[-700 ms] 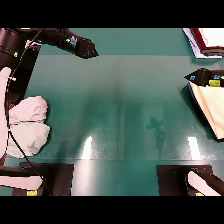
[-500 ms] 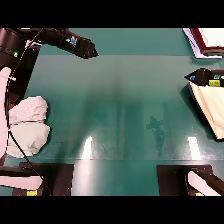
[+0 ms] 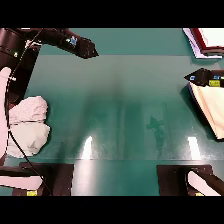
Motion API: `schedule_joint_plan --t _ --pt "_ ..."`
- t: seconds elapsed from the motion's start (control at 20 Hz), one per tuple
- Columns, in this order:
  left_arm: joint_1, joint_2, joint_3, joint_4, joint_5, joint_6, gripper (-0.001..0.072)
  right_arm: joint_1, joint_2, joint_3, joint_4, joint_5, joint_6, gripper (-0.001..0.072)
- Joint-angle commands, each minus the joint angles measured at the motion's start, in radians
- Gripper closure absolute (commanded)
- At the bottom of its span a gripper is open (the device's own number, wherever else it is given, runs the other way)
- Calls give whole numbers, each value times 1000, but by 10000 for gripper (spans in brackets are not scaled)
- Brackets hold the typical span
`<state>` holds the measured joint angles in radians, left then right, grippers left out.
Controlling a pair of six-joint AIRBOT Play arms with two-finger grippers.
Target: Fold the shirts.
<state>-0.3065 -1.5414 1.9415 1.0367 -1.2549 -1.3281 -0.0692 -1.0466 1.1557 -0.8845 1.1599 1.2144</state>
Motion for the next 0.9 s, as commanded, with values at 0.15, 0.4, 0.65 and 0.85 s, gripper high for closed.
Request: schedule_joint_plan --t 0.15,0.4,0.65,0.85 --pt "94 38 1 51 -36 -34 680 0 0 0 0 8 0 697" --pt "337 153 -29 326 -237 -92 680 1 0 0 0 31 0 697" --pt "539 246 -333 402 -250 -114 678 1 0 0 0 28 0 697" --pt "607 244 -609 403 -122 -159 -13 1 0 0 0 20 0 697"
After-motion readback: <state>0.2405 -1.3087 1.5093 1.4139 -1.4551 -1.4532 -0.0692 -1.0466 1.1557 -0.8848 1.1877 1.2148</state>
